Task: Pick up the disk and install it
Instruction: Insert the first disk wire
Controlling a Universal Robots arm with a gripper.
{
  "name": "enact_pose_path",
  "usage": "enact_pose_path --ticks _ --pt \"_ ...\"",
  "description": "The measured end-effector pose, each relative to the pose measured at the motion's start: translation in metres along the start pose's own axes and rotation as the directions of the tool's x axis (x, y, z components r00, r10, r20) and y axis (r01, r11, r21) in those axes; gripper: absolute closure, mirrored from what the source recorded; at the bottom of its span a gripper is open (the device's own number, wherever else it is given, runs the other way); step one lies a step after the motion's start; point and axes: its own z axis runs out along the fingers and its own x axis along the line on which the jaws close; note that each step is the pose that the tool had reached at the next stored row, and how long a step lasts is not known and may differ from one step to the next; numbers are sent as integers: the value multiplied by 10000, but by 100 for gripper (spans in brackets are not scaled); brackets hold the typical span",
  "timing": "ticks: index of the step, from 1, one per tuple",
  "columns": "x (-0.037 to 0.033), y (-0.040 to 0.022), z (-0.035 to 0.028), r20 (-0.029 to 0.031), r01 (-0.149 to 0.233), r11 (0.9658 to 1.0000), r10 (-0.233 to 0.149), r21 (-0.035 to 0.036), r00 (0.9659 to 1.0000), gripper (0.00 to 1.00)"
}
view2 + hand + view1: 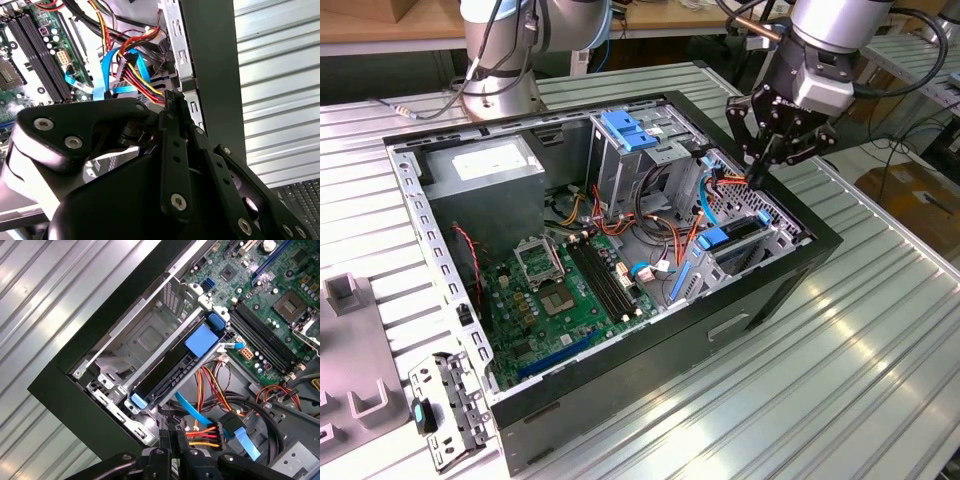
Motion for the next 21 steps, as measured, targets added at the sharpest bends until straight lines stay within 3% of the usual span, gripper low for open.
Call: enact_pose_path --ticks 2,6,10,14,16,17,19,21 --pt "0 0 3 -9 -312 9995 312 -9 9995 84" --pt "-1 0 10 -36 -1107 9938 1107 -33 9938 84" --pt "-1 0 22 -62 -1873 9823 1873 -53 9823 84" --pt "-2 1 33 -89 -2563 9666 2563 -70 9666 84" --pt "-2 1 43 -112 -3167 9485 3166 -83 9485 84" --pt "-2 1 45 -119 -3320 9432 3319 -86 9432 84" --pt "-1 0 45 -133 -3556 9346 3555 -93 9346 84" --pt "14 -15 48 -145 -3689 9294 3687 -98 9294 84"
